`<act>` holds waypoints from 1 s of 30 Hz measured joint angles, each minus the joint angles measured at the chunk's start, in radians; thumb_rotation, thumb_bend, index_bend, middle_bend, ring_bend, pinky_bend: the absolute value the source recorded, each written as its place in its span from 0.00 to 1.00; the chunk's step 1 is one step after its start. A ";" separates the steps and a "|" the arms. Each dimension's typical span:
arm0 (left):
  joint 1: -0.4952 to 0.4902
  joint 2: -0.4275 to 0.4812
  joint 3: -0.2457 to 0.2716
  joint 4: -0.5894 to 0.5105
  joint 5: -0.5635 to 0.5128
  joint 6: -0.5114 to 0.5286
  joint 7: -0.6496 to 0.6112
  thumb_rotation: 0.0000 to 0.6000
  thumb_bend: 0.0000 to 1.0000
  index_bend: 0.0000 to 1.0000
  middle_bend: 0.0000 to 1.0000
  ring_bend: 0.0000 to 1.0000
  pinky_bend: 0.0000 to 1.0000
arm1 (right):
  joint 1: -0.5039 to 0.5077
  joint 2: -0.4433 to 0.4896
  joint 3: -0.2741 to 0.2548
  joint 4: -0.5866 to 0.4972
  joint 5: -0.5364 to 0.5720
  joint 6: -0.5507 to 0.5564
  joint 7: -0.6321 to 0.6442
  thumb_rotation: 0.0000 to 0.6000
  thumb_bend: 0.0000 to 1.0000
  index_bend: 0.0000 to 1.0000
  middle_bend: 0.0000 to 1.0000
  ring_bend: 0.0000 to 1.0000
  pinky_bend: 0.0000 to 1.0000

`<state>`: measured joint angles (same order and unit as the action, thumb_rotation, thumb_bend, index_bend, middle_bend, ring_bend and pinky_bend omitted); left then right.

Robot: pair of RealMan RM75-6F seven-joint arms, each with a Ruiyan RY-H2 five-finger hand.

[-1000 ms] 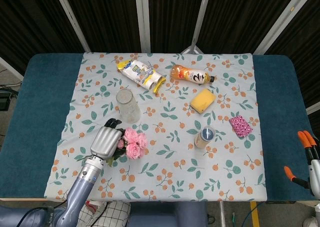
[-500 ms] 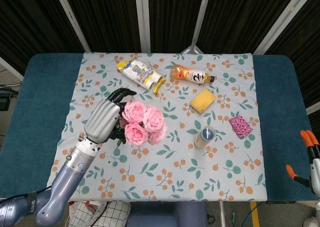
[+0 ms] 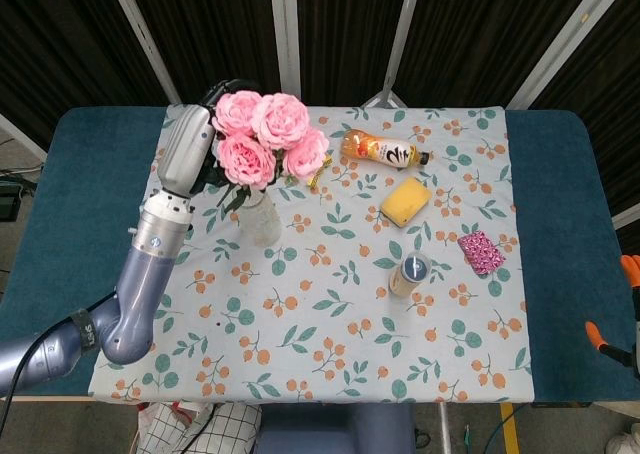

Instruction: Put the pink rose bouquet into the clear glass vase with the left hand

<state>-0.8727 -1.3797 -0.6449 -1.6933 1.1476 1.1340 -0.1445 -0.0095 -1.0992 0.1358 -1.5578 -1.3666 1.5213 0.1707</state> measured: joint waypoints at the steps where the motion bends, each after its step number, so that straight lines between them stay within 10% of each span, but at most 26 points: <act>1: -0.009 -0.008 -0.002 0.030 -0.003 -0.008 -0.025 1.00 0.52 0.67 0.58 0.21 0.17 | 0.000 -0.001 0.001 0.002 0.002 -0.002 0.002 1.00 0.31 0.09 0.07 0.00 0.00; 15: -0.156 -0.195 0.020 0.398 0.007 -0.043 -0.235 1.00 0.52 0.66 0.57 0.21 0.17 | -0.002 -0.001 0.010 0.025 0.020 -0.015 0.028 1.00 0.31 0.09 0.07 0.00 0.00; 30: -0.138 -0.286 0.128 0.508 0.090 0.045 -0.319 1.00 0.51 0.64 0.56 0.21 0.17 | -0.013 0.007 0.012 0.023 0.012 -0.002 0.060 1.00 0.31 0.09 0.07 0.00 0.00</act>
<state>-1.0109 -1.6660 -0.5171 -1.1855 1.2377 1.1787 -0.4636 -0.0229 -1.0923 0.1482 -1.5349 -1.3550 1.5193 0.2308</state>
